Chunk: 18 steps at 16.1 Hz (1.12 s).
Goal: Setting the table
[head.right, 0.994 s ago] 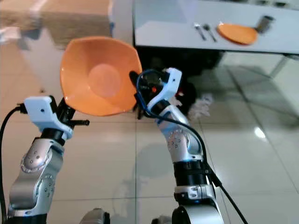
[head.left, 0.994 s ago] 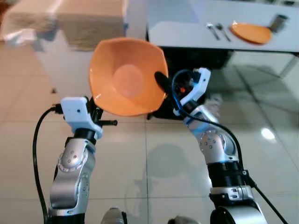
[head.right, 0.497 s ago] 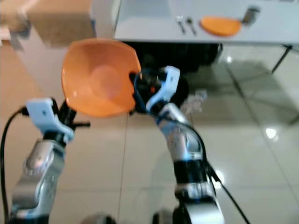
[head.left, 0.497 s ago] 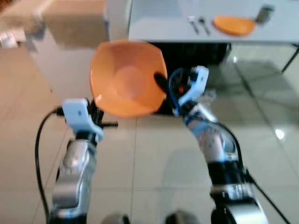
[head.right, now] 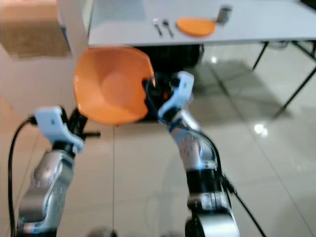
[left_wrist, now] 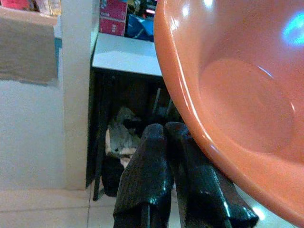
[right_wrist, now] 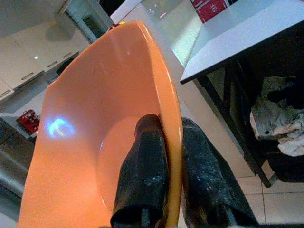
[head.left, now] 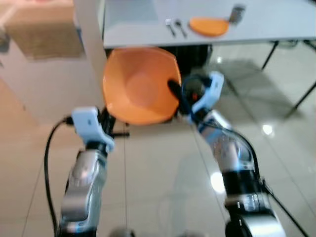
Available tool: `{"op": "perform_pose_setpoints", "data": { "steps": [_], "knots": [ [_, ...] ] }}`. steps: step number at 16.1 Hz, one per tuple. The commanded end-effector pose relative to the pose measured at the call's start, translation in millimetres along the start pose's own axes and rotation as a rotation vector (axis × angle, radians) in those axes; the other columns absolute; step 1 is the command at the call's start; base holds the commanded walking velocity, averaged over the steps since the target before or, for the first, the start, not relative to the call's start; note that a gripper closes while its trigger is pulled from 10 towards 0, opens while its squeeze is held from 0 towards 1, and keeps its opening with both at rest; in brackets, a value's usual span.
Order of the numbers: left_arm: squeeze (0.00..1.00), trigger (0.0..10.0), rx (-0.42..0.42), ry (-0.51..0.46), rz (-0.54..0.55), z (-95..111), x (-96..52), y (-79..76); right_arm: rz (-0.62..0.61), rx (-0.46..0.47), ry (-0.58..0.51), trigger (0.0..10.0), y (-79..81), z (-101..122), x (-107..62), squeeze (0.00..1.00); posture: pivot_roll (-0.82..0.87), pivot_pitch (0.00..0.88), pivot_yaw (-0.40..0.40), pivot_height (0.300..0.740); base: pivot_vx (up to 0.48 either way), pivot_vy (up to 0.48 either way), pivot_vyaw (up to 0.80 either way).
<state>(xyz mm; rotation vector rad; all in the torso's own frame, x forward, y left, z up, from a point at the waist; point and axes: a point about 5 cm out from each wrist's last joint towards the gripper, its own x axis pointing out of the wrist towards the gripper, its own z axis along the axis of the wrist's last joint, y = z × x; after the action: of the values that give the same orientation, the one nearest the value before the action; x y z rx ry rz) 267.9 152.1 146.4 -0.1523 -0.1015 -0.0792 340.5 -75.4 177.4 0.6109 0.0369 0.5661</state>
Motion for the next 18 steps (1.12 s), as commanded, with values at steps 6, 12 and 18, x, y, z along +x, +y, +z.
{"op": "perform_pose_setpoints", "data": {
  "steps": [6, 12, 18],
  "knots": [
    [0.0, 10.0, 0.0, -0.11, -0.079, 20.7, 3.8, -12.4, -0.088, -0.04, 0.018, 10.0, -9.0, -0.6, -0.3, 0.0, -0.05, 0.084, -0.013, 0.74, 0.437, 0.0, -0.21],
    [0.0, 10.0, 0.0, -0.118, -0.085, 22.6, 5.1, -13.0, -0.084, -0.03, -0.01, 10.0, -8.0, 3.7, 1.1, 0.0, -0.04, 0.083, -0.012, 0.74, 0.438, 0.0, -0.13],
    [0.0, 10.0, 0.007, -0.153, -0.078, 32.7, 5.2, -8.3, -0.144, -0.012, -0.109, 10.0, -16.9, 21.1, 1.1, 0.0, -0.04, 0.08, -0.011, 0.74, 0.444, 0.0, 0.0]
  ]
}}
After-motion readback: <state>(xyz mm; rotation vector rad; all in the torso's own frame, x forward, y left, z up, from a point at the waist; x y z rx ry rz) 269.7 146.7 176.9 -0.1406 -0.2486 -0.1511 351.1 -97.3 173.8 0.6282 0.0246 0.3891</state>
